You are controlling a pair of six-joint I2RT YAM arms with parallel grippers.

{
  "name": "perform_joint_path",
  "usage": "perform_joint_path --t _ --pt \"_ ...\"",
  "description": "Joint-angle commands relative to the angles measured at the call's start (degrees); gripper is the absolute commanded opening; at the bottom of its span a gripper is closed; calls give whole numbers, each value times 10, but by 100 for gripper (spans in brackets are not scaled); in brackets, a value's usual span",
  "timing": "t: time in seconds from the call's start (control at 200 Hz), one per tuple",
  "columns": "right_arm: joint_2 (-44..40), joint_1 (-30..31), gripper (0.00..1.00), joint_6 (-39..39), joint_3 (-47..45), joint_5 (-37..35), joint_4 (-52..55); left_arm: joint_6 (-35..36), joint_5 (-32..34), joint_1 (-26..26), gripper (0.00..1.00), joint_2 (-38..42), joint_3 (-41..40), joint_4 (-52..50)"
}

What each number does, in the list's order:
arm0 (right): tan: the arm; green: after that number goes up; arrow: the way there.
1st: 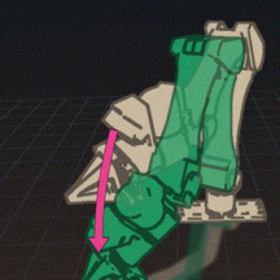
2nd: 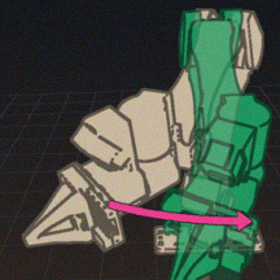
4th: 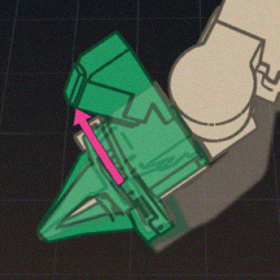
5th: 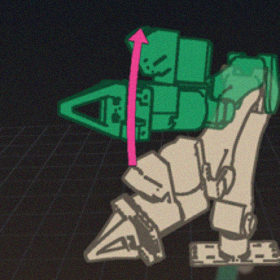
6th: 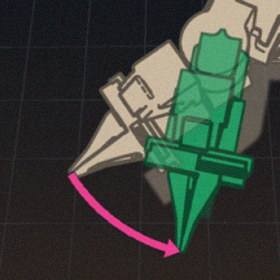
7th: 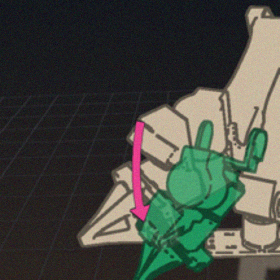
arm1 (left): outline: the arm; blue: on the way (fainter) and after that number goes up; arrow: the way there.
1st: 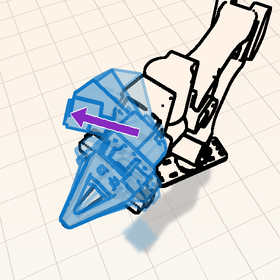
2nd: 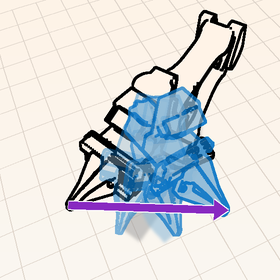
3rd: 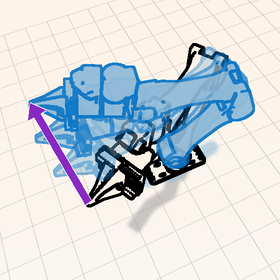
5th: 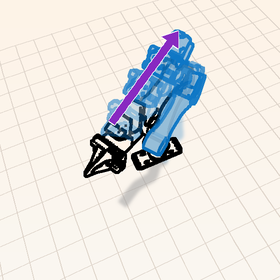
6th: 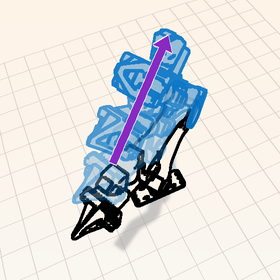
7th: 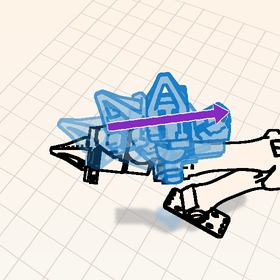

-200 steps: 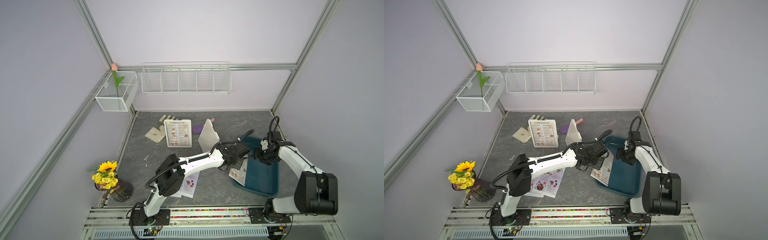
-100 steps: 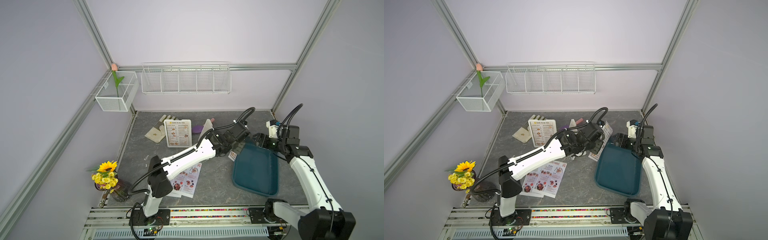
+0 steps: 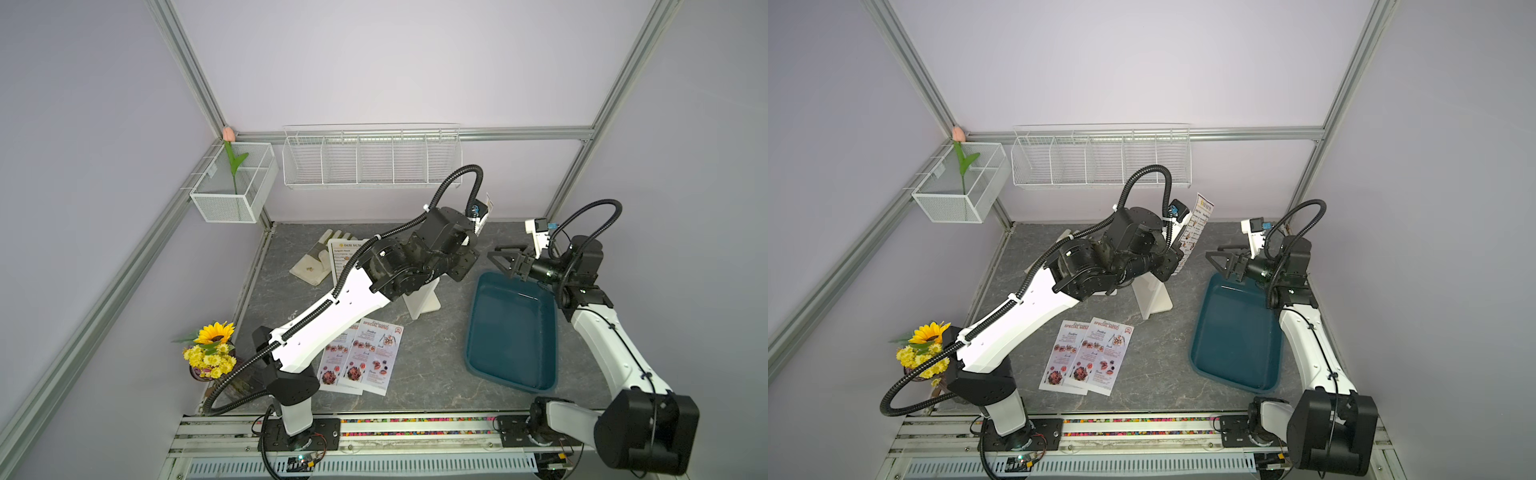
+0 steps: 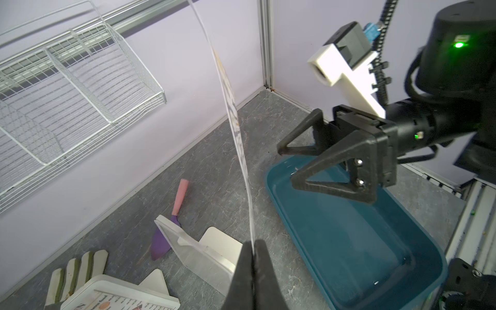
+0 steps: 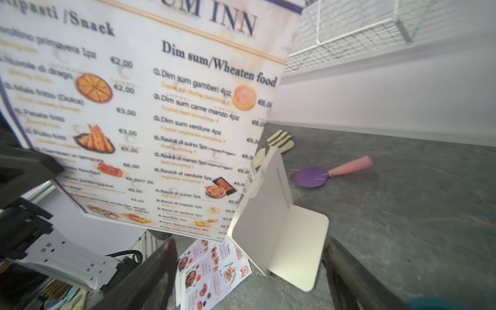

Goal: Replace the menus in the menu holders
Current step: Pick up the menu from the storage box.

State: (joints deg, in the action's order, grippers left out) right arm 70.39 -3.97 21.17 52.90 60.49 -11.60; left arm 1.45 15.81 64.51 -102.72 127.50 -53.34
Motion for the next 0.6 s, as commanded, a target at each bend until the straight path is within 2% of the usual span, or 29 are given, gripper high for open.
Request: perform_joint_path --t 0.0,0.17,0.23,0.315,0.36,0.595 --pt "23 23 87 68 0 66 -177 27 -44 2 0 20 3 -22" --pt "94 44 87 205 11 82 -371 31 -54 1 0 39 -15 -10" --pt "122 48 87 292 7 86 -504 32 -56 2 0 43 -19 -7" --pt "171 48 85 454 18 93 -699 32 -53 1 0 50 -26 -4" --pt "185 53 83 484 33 103 -707 31 -50 -1 0 53 -31 -1" --pt "143 60 81 494 19 107 -706 14 -77 -31 0 85 -79 35"
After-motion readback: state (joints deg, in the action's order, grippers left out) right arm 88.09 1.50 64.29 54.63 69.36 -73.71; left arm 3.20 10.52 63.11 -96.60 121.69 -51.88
